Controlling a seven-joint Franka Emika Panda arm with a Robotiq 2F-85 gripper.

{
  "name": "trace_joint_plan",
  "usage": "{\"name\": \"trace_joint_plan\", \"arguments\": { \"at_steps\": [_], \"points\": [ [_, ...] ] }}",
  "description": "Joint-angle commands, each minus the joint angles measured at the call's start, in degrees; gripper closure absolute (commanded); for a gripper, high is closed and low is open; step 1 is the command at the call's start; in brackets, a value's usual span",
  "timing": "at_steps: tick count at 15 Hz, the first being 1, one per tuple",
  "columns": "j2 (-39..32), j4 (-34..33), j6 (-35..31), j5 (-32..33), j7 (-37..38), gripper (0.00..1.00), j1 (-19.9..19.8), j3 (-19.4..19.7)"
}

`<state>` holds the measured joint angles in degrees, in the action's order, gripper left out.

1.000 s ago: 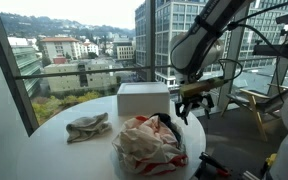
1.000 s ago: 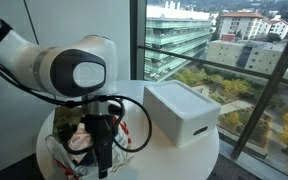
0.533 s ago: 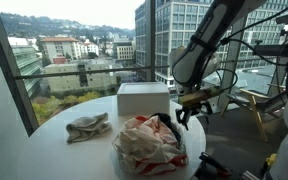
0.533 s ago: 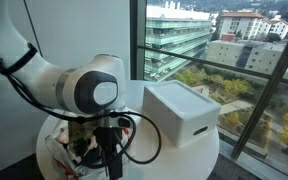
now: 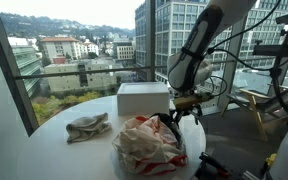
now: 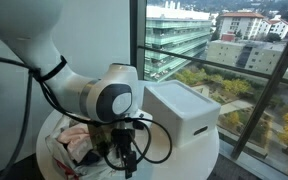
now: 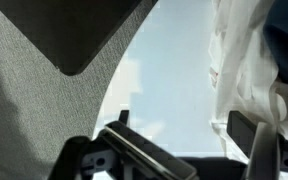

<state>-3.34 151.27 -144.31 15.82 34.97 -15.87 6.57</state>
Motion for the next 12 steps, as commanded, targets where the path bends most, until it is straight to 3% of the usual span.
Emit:
{"name": "trace_joint_plan", "arguments": {
  "at_steps": [1,4,7,12],
  "points": [
    [-1.79,-1.41,-3.08,-8.88,-7.77,0.0,2.46,1.54],
    [-0.46,-0.54,-2.97,-17.29,-14.84,0.0,3.92,0.72],
    [0.93,0.33,-1.92,-19.82,-18.1,0.0,5.4,0.85],
    [6.43,2.98,-0.88,-12.62,-14.71,0.0,5.53,2.74]
  ]
}}
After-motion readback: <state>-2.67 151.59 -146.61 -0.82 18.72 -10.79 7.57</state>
